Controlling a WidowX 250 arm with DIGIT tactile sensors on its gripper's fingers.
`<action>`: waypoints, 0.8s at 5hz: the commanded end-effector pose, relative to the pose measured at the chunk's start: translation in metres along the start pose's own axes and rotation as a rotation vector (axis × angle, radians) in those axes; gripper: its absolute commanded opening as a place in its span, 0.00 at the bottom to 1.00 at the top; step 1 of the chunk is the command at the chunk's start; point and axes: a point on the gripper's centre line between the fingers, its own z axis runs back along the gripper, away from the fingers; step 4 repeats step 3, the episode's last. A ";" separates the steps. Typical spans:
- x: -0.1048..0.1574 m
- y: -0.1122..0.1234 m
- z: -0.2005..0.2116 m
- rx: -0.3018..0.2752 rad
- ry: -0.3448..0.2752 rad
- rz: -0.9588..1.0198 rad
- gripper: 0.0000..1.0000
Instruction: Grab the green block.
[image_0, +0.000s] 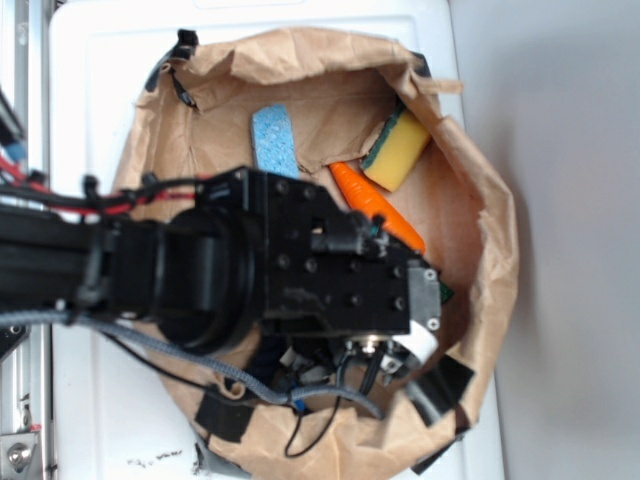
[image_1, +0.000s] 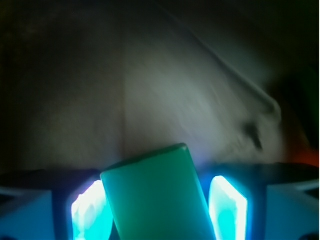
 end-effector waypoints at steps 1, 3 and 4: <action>-0.001 0.011 0.097 0.141 -0.096 0.145 0.00; 0.004 0.019 0.137 0.250 -0.045 0.267 0.00; 0.004 0.019 0.137 0.250 -0.045 0.267 0.00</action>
